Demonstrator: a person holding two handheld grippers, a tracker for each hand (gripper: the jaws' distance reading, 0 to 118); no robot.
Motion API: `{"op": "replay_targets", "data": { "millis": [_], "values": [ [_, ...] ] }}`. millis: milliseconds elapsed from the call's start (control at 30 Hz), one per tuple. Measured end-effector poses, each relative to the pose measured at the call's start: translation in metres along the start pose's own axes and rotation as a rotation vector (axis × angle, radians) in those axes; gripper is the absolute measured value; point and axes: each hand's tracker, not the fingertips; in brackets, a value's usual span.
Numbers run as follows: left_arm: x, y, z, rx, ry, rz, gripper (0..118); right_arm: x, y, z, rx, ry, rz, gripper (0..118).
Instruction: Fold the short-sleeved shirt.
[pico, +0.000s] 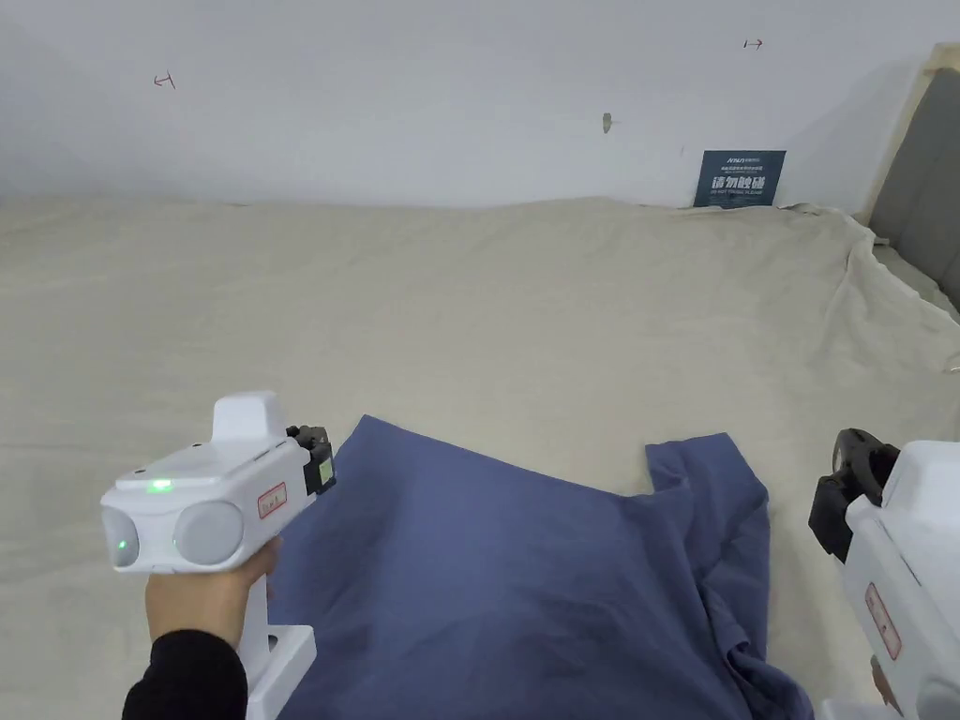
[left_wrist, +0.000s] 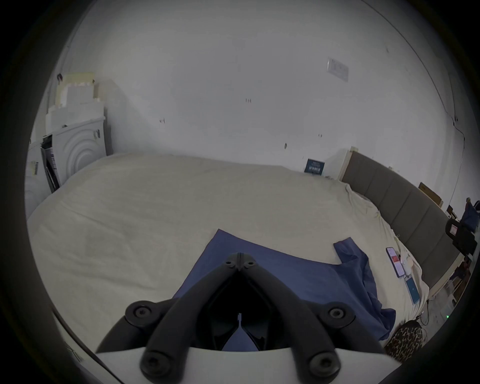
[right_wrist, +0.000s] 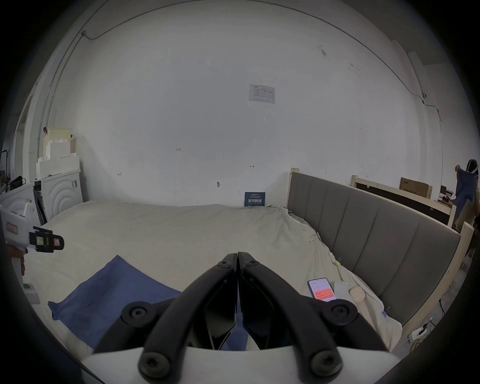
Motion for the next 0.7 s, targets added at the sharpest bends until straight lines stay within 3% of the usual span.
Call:
{"op": "replay_targets", "data": {
  "millis": [200, 300, 367, 433, 467, 700],
  "values": [
    [-0.018, 0.037, -0.095, -0.166, -0.034, 0.068, 0, 0.001, -0.011, -0.031, -0.051, -0.012, -0.009, 0],
    [-0.021, 0.048, -0.136, -0.183, -0.012, 0.036, 4, -0.001, -0.016, -0.049, -0.079, -0.026, 0.001, 0],
    [-0.027, 0.055, -0.166, -0.251, -0.009, 0.064, 37, -0.001, -0.02, -0.06, -0.105, -0.039, 0.007, 0],
    [-0.03, 0.057, -0.196, -0.319, -0.003, 0.079, 86, 0.0, -0.026, -0.07, -0.125, -0.047, -0.004, 0],
    [-0.031, 0.056, -0.209, -0.338, 0.002, 0.067, 95, 0.001, -0.028, -0.074, -0.134, -0.055, -0.007, 0],
    [-0.037, 0.034, -0.285, -0.439, 0.06, 0.013, 92, 0.005, -0.043, -0.096, -0.187, -0.102, -0.002, 0]
  ]
}}
